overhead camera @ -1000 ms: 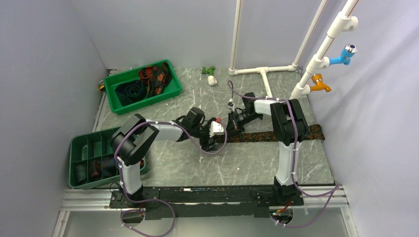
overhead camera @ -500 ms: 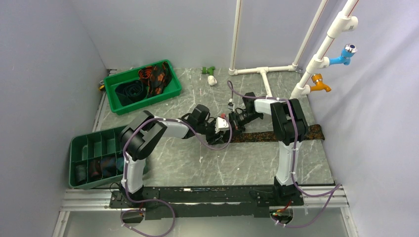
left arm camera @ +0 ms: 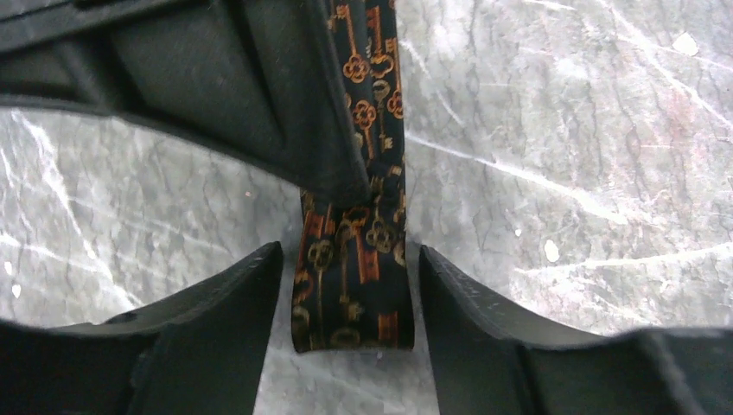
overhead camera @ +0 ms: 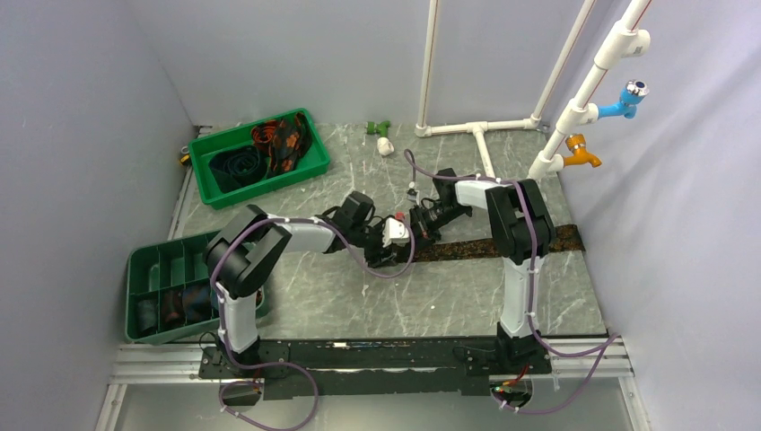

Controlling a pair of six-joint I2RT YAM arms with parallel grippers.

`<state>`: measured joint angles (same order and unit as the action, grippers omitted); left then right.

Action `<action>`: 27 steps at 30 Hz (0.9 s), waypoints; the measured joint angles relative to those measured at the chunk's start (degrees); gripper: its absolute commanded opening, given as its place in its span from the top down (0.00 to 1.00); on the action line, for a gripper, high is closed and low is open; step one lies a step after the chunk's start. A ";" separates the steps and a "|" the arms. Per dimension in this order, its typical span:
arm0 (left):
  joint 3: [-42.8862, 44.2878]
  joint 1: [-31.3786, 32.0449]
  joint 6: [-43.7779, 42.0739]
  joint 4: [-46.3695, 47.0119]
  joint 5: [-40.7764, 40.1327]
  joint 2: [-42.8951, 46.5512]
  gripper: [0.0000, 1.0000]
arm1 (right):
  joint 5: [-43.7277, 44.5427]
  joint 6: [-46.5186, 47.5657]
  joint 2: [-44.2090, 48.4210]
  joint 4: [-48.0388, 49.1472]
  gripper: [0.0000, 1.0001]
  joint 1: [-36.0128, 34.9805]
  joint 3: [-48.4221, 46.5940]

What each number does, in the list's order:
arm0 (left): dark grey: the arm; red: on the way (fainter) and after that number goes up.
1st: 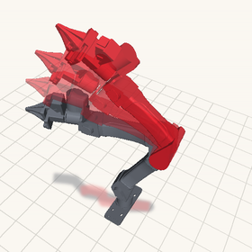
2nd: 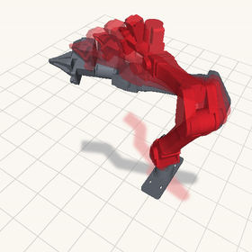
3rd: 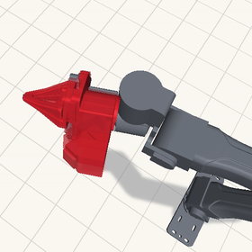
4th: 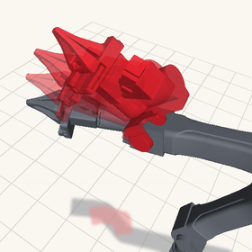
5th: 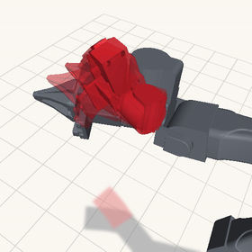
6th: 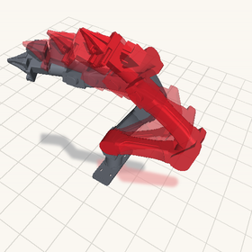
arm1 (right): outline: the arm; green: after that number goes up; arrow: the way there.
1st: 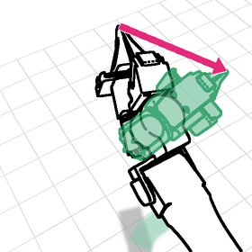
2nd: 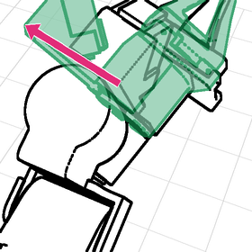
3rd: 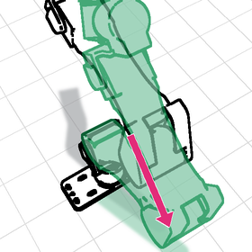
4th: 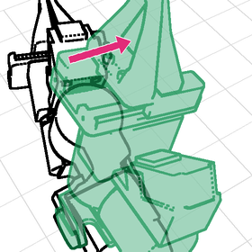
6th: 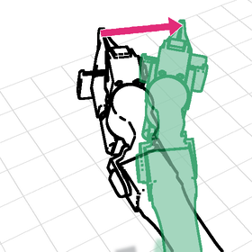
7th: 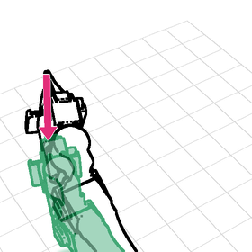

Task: Roll the ties
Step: Roll the tie at the center of the board.

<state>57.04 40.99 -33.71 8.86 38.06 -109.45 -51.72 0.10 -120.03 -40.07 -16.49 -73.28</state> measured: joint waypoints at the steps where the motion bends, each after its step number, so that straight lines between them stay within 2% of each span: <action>1: -0.13 -0.37 0.37 -0.37 0.00 0.24 0.30 | 0.07 -0.04 -0.31 -0.07 1.00 0.00 -0.13; 9: -7.91 -3.50 2.89 5.33 2.60 3.91 0.32 | 0.48 -0.09 -1.90 -2.08 1.00 0.11 -1.64; 18: -9.35 -3.34 7.87 13.92 3.67 1.99 0.31 | 1.05 -0.26 -2.27 -2.75 1.00 0.11 -2.05; 25: -10.84 -2.01 13.51 26.43 4.13 -1.75 0.42 | 1.92 -0.33 -2.45 -3.65 1.00 0.07 -2.73; 27: -10.84 -1.36 15.04 29.86 4.07 -3.04 0.50 | 1.77 -0.50 -2.47 -3.58 1.00 0.04 -2.67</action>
<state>46.19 39.64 -18.68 38.72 42.13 -112.49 -49.95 -0.40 -122.50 -43.66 -16.45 -75.94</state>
